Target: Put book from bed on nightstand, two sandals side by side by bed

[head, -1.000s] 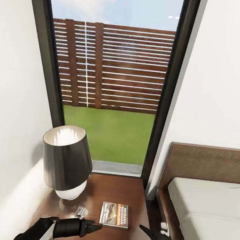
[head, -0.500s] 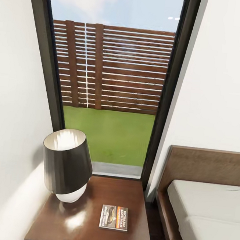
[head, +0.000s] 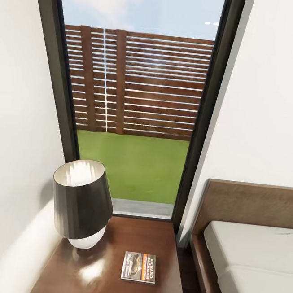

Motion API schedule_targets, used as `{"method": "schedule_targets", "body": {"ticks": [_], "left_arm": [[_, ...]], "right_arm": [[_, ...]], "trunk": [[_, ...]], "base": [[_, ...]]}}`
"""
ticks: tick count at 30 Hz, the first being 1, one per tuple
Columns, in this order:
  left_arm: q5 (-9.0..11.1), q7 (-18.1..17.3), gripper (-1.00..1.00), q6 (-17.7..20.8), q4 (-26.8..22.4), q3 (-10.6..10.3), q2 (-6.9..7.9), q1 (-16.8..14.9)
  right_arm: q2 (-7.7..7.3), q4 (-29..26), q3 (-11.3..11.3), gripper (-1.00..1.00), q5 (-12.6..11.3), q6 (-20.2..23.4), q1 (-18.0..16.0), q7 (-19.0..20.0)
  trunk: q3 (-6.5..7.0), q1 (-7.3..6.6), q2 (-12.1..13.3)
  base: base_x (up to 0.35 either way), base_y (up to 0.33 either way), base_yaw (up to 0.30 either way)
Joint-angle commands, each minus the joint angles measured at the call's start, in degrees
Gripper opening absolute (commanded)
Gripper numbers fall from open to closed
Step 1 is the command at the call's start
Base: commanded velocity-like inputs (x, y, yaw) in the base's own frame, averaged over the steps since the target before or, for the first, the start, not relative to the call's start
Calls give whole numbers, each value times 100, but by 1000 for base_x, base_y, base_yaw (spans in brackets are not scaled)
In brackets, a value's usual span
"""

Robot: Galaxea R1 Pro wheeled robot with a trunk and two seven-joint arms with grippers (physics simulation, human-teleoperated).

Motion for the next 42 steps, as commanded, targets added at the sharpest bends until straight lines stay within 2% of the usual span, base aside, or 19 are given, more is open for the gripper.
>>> {"method": "schedule_targets", "body": {"ticks": [1,14,42], "left_arm": [[54,-9,100,-23,6,-50,1,-1],[61,191,100,-26,6,-41,-5,4],[70,206,100,-26,6,-41,-16,4]], "right_arm": [[0,24,20,100,-61,-11,-7,22],[15,23,19,100,-67,-11,-2,18],[33,23,11,100,-68,-37,-2,17]], "trunk": [[-6,0,-3],[-6,0,-3],[-6,0,-3]], "base": [[0,0,0],[0,0,0],[0,0,0]]}}
